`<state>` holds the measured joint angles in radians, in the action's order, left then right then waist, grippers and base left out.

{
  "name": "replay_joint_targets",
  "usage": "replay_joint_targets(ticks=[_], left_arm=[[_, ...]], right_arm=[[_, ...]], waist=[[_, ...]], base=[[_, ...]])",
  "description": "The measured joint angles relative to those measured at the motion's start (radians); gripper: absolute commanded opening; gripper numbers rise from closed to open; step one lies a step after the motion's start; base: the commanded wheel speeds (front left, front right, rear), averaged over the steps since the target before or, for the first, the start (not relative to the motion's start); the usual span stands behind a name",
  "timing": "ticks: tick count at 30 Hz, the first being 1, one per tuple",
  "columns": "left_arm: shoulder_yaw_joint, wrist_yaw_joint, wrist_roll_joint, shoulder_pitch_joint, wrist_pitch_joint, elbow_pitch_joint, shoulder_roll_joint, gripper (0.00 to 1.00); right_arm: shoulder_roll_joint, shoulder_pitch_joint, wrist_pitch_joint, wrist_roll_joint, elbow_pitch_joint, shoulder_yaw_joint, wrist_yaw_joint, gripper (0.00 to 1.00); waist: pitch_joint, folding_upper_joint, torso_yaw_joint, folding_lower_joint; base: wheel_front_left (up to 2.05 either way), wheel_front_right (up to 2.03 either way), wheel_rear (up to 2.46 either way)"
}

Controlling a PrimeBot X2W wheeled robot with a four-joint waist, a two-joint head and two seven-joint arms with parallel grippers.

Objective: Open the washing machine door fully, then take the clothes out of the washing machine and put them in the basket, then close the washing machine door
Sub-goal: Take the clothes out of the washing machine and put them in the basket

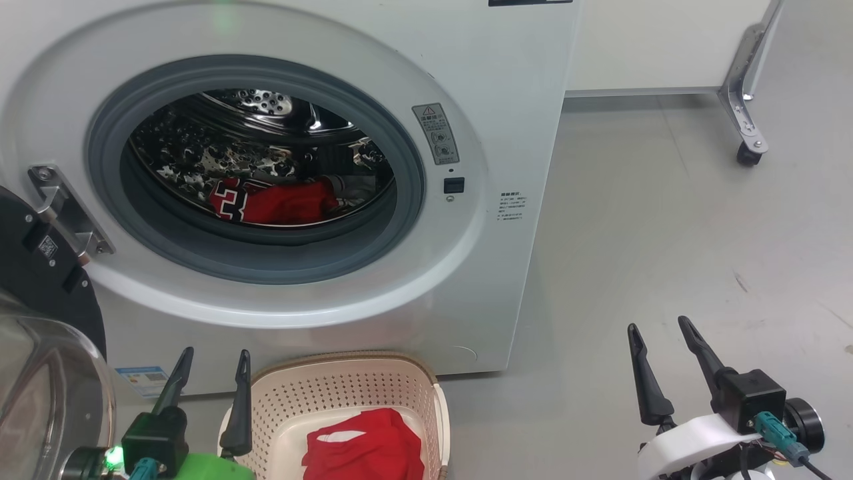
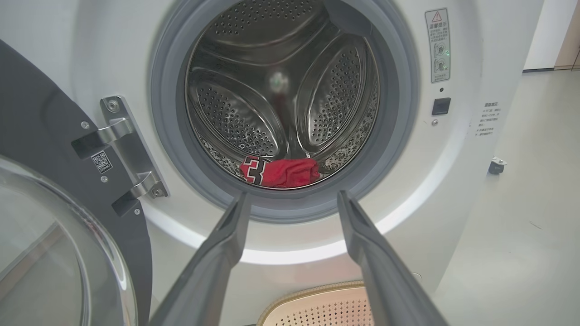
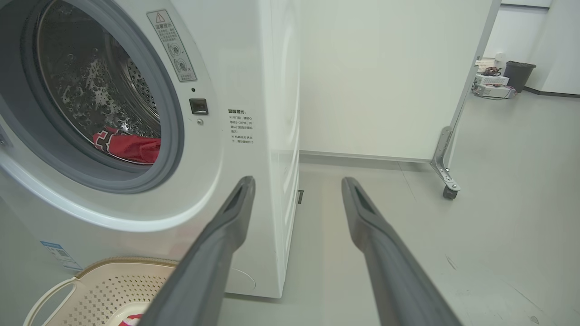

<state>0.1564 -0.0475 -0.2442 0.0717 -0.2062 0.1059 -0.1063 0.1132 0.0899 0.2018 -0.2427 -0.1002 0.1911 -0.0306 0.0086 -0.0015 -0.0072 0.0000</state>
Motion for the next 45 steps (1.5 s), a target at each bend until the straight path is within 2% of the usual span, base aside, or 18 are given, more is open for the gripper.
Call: replay_joint_targets(ticks=[20,30,45], left_arm=[[0.003,-0.01,0.004,0.023,0.041,-0.073,-0.002,1.0],[0.004,-0.008,0.0,0.016,0.085,-0.078,-0.009,1.0],[0.0,0.021,-0.01,-0.163,0.181,-0.017,-0.044,1.0]], right_arm=[[0.006,0.002,-0.017,0.0,0.035,0.002,-0.008,1.0],[0.007,0.0,-0.022,0.0,0.073,0.011,-0.007,1.0],[0.014,-0.056,-0.035,0.006,0.133,0.013,-0.006,1.0]], waist=[[0.022,0.0,-0.001,0.0],[0.074,0.0,-0.006,0.0],[0.227,0.0,-0.034,0.0]], base=[[0.0,0.0,0.0],[0.0,0.0,0.0],[0.0,0.0,0.0]])
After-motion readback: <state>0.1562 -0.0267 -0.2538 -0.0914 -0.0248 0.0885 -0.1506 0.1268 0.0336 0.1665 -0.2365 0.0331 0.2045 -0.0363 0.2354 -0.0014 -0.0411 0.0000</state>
